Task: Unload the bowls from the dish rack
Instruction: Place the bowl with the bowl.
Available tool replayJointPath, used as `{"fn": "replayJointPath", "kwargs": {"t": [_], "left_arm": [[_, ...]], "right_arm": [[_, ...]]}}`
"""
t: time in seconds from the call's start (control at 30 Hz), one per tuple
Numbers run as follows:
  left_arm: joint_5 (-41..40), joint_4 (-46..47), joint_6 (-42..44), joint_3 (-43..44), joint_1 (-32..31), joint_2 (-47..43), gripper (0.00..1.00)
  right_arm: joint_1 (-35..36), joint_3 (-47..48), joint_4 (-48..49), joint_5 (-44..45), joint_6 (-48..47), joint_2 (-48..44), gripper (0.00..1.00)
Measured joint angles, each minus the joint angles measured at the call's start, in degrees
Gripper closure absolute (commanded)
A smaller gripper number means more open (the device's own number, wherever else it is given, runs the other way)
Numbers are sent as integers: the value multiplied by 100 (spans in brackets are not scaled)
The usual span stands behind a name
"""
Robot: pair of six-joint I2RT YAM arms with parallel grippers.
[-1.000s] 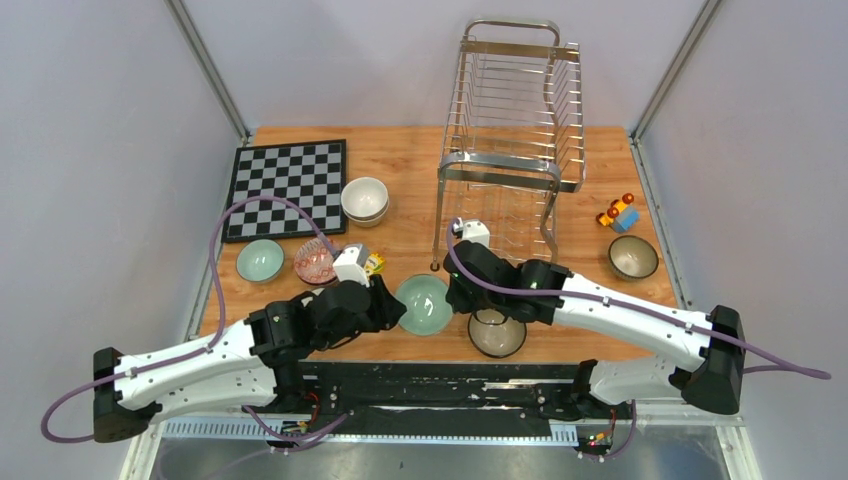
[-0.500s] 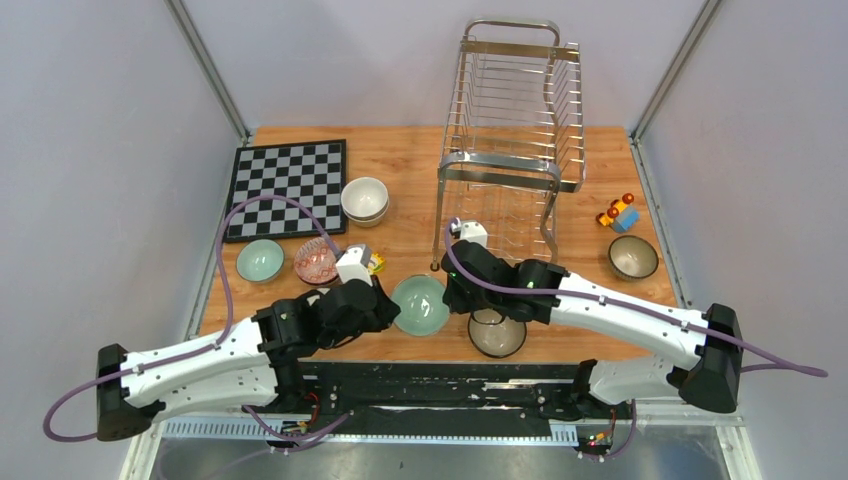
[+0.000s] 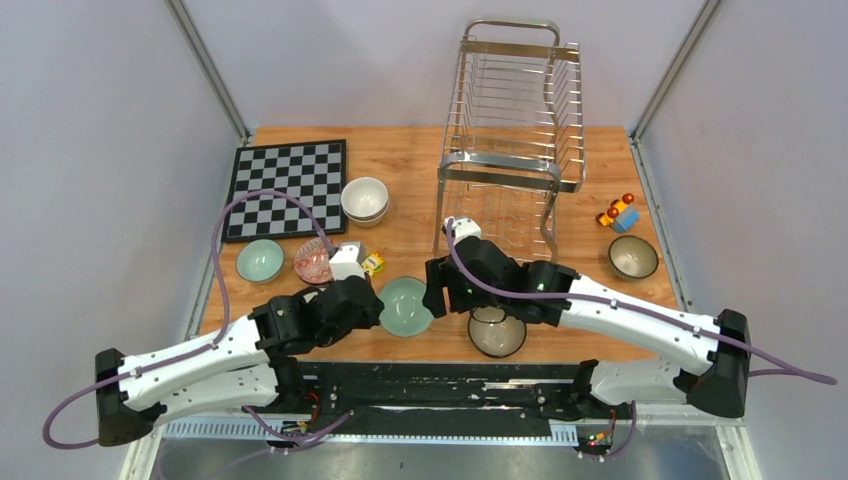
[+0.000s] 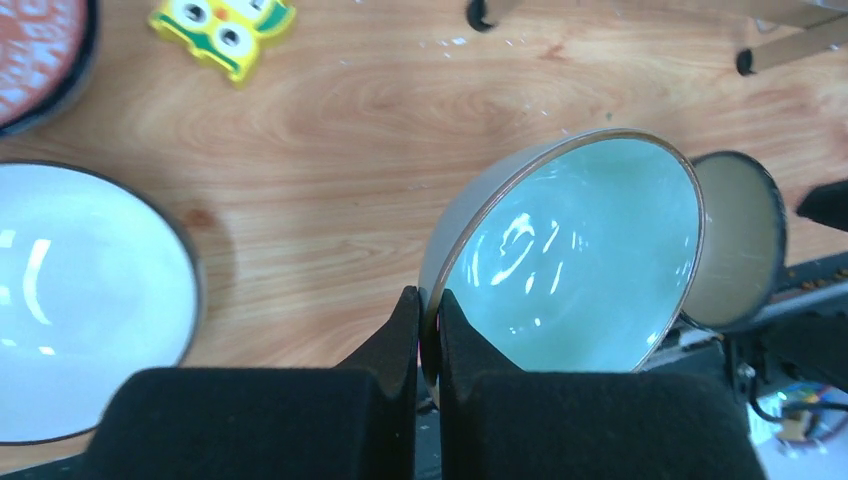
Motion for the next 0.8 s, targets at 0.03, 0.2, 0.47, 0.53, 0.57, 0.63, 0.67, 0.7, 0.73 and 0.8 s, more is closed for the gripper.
{"fn": "replayJointPath", "kwargs": {"t": [0.03, 0.2, 0.47, 0.53, 0.57, 0.63, 0.67, 0.7, 0.73, 0.8], "left_arm": [[-9, -101, 83, 37, 74, -15, 100], [114, -474, 584, 494, 977, -72, 100], [1110, -553, 1478, 1255, 3904, -114, 100], [1486, -535, 1534, 1366, 4712, -61, 100], [1700, -516, 1534, 1397, 5154, -50, 100], [1998, -466, 1519, 1399, 5866, -35, 100], [2083, -452, 1508, 1399, 6137, -13, 100], [2197, -439, 1488, 1399, 6393, 13, 100], [2315, -404, 1453, 1375, 6645, 42, 100], [2498, -236, 1316, 1200, 7125, 22, 100]], "right_arm": [[0, 0, 35, -44, -116, -57, 23], [0, -11, 39, -170, -688, -411, 22], [0, -658, 72, -197, -1189, -1335, 25], [0, -935, 85, -197, -1237, -1502, 26], [0, -1049, 85, -197, -1252, -1572, 26], [0, -1228, 85, -199, -1296, -1687, 27], [0, -1283, 85, -214, -1329, -1729, 27], [0, -1320, 87, -232, -1364, -1762, 27], [0, -1355, 87, -262, -1408, -1797, 27], [0, -1399, 90, -356, -1478, -1836, 28]]}}
